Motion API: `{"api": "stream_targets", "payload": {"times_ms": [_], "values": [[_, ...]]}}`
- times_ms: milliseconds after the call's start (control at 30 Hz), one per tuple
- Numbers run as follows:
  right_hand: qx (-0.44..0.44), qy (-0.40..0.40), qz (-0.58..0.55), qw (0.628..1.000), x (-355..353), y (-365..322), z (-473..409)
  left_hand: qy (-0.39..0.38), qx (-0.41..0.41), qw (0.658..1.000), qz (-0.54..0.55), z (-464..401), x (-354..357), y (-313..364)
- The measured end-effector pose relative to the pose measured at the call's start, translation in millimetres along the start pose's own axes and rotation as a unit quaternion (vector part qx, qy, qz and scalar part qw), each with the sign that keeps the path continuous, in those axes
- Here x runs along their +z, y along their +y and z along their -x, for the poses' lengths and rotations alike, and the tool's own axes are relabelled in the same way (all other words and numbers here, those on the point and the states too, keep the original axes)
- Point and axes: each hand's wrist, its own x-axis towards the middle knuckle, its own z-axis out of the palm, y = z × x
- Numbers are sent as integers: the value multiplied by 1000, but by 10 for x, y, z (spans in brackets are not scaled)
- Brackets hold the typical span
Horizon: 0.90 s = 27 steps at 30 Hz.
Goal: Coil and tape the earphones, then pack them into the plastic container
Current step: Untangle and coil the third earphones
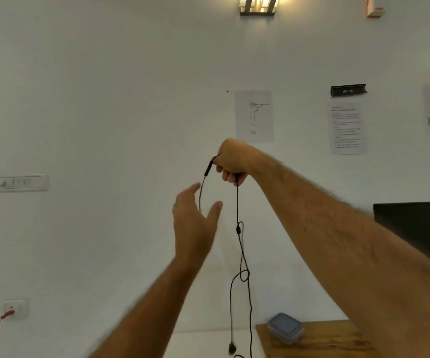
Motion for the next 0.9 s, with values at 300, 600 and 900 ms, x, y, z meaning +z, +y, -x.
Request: {"api": "stream_targets", "payload": {"times_ms": [300, 600, 900], "values": [[97, 29, -52, 993, -62, 90, -124, -237, -125, 956, 117, 373, 177, 15], [205, -117, 69, 969, -247, 770, -103, -313, -165, 930, 99, -174, -236, 55], [50, -328, -28, 943, -314, 779, 128, -345, -59, 928, -127, -626, -139, 404]]}}
